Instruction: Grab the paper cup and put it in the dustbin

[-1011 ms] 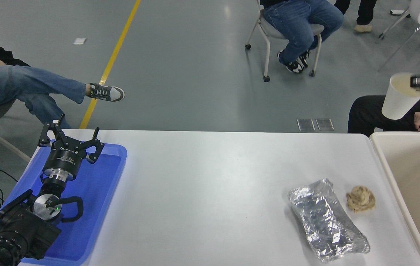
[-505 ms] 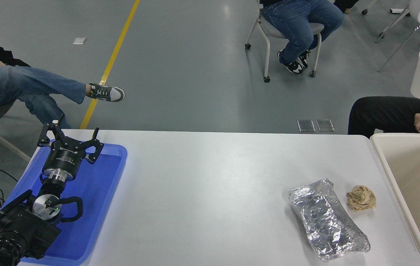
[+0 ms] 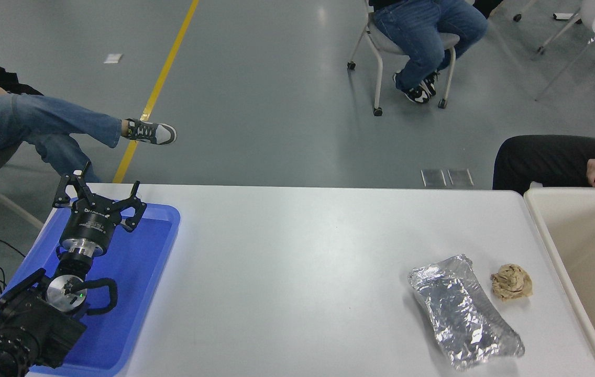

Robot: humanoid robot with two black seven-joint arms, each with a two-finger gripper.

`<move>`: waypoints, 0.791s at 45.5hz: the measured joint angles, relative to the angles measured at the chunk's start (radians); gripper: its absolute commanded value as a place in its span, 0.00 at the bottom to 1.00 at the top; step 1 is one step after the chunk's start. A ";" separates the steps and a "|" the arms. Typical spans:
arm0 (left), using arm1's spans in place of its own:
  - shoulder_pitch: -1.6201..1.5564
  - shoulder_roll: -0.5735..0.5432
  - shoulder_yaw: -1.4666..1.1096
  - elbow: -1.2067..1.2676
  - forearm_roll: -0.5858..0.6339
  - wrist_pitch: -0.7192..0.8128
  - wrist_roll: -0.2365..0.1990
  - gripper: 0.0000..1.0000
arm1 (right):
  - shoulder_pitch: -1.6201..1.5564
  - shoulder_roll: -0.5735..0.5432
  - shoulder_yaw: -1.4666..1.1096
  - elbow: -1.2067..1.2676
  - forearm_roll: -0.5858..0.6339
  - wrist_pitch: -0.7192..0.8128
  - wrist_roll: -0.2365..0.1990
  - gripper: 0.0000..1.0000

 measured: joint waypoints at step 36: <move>0.000 0.000 0.001 0.001 0.000 0.000 0.000 1.00 | -0.867 0.285 0.571 -0.403 0.357 -0.285 -0.001 0.00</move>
